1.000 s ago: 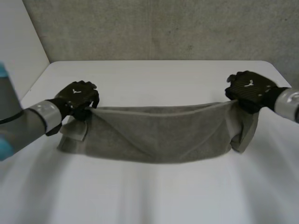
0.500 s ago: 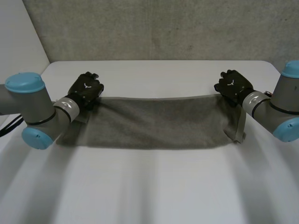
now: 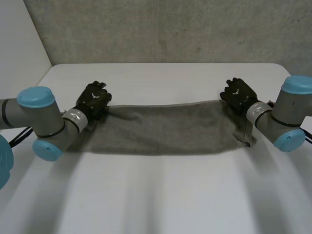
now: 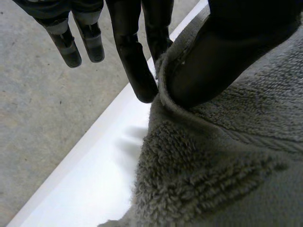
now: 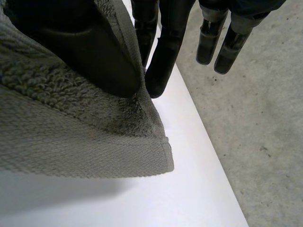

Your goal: Fold the towel.

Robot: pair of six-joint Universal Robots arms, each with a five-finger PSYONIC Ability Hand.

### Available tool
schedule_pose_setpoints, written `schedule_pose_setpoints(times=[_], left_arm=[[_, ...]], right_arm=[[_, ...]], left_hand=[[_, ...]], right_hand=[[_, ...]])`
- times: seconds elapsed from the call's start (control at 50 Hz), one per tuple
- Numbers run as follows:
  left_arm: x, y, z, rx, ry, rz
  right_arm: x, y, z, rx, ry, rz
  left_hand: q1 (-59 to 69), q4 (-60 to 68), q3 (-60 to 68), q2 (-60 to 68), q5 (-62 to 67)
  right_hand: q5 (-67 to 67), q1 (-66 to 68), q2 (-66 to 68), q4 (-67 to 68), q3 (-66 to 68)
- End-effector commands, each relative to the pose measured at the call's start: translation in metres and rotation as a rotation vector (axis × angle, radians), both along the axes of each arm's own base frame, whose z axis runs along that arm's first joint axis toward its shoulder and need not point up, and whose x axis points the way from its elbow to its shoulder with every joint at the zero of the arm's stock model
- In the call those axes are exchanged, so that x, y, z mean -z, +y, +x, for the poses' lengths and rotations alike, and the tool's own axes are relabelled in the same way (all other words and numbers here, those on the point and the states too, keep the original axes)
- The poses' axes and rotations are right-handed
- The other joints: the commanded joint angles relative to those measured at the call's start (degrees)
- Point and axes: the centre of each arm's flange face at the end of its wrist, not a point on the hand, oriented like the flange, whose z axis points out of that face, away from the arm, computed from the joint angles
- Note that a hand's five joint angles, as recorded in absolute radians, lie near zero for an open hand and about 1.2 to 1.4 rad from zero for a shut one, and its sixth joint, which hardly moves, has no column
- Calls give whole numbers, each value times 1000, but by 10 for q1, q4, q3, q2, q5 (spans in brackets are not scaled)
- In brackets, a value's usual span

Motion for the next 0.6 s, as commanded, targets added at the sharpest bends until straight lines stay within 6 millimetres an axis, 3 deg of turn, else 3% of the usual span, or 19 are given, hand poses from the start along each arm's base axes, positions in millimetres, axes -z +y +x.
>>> schedule_pose_setpoints(times=[0.02,0.04,0.1,0.36,0.46,0.5,0.56,0.58,0.6], left_arm=[[-5,-3,-1,-4,7,-35],[-6,-2,-1,-4,8,-36],[-11,-1,-1,-1,9,-41],[-38,3,0,47,31,-72],[-47,0,11,19,30,-80],[-55,3,25,-13,29,-74],[-58,8,29,-21,28,-68],[-61,14,30,-21,29,-61],[-65,22,32,-20,29,-51]], right_arm=[[-1,-3,1,14,1,-12],[-4,-4,1,15,-5,-15],[-14,-3,5,7,-14,-34],[-48,-13,3,25,-175,-36],[-58,-16,-1,41,-189,-47],[-58,-16,-5,50,-192,-34],[-70,-6,-15,74,-215,13],[-82,5,-17,75,-241,50],[-82,5,-17,75,-241,50]], left_hand=[[-342,-32,-24,-347,-353],[-441,-32,-24,-445,-451],[-522,-32,-24,-527,-532],[-529,-32,-24,-534,-539],[-529,-32,-24,-534,-539],[-527,-32,-24,-532,-538],[-526,-32,-24,-530,-536],[-524,-32,-24,-529,-534],[-524,-32,-24,-529,-534]], right_hand=[[-532,-522,-523,-44,-29],[-635,-626,-627,-44,-29],[-635,-626,-627,-44,-29],[-635,-626,-627,-44,-29],[-635,-626,-627,-44,-29],[-635,-626,-627,-44,-29],[-635,-626,-627,-44,-29],[-635,-626,-627,-44,-29],[-635,-626,-627,-44,-29]])
